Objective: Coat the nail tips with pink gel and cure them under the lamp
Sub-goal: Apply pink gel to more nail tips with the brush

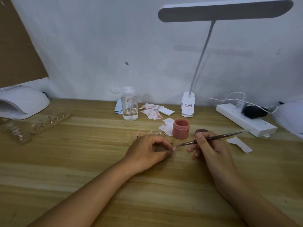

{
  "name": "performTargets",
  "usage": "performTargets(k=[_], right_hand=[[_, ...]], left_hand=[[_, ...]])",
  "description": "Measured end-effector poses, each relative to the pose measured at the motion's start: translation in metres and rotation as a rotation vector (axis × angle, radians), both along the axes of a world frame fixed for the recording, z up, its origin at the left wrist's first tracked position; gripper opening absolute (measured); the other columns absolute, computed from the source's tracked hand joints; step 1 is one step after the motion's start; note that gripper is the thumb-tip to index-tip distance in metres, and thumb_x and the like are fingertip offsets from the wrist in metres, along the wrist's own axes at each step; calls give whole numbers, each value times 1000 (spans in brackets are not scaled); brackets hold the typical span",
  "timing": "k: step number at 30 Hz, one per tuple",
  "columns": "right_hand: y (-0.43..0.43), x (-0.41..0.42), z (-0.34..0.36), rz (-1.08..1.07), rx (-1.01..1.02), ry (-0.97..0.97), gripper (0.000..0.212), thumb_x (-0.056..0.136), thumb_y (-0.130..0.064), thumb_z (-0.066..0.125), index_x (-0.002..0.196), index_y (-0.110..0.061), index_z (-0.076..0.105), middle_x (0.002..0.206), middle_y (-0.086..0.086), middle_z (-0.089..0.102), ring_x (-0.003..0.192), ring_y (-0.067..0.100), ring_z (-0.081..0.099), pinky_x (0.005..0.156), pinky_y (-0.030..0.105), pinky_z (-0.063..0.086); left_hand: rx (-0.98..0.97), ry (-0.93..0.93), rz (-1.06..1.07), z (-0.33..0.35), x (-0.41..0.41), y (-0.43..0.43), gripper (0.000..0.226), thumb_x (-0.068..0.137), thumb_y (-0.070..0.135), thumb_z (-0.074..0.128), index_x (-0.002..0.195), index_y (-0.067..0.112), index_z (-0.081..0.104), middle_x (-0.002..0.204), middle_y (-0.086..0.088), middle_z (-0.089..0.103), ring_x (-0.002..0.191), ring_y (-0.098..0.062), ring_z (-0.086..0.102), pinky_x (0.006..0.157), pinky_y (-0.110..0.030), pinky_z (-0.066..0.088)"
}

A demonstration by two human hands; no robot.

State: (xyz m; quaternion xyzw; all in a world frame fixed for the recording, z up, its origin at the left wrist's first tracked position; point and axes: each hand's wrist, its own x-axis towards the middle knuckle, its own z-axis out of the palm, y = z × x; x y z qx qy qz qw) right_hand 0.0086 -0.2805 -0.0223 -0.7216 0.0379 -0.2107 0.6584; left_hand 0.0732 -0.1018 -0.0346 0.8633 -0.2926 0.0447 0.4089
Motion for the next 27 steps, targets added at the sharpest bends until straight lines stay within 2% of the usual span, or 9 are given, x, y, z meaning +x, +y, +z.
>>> performTargets(k=[3, 7, 12, 17, 22, 27], right_hand=[[0, -1, 1, 38, 45, 2, 23, 98, -18, 51, 96, 3, 59, 63, 7, 69, 51, 9, 54, 51, 18, 48], [3, -1, -1, 67, -15, 8, 21, 97, -17, 52, 95, 2, 59, 63, 7, 70, 51, 7, 54, 52, 15, 46], [-1, 1, -1, 9, 36, -10, 23, 98, -19, 51, 96, 3, 58, 66, 9, 70, 54, 9, 55, 54, 15, 48], [2, 0, -1, 83, -6, 24, 20, 97, -19, 52, 91, -2, 60, 64, 8, 70, 52, 9, 55, 52, 15, 47], [0, 1, -1, 3, 23, -10, 23, 98, -19, 51, 96, 2, 59, 70, 12, 70, 56, 10, 56, 56, 16, 49], [3, -3, 1, 99, -12, 12, 23, 98, -18, 51, 95, 3, 60, 67, 11, 70, 51, 7, 54, 51, 13, 46]], left_hand=[[1, -12, 2, 0, 0, 0, 25, 81, 25, 79, 73, 45, 65, 55, 39, 54, 55, 24, 46, 76, 4, 22], [-11, -19, 18, -1, 1, -1, 28, 79, 26, 80, 70, 48, 65, 73, 37, 62, 57, 21, 48, 75, 5, 23], [8, -34, 30, 1, -1, -1, 23, 81, 32, 79, 70, 46, 63, 59, 42, 54, 58, 24, 47, 79, 12, 2], [30, -35, 33, 1, -1, -1, 26, 81, 27, 79, 71, 47, 64, 60, 43, 54, 58, 24, 48, 70, 14, 6], [7, -12, 24, 1, -1, -2, 19, 83, 33, 77, 73, 44, 65, 53, 40, 52, 54, 23, 46, 73, 10, 10], [15, -19, 30, 1, 0, -2, 21, 83, 28, 77, 75, 44, 66, 57, 41, 54, 58, 25, 46, 80, 8, 6]])
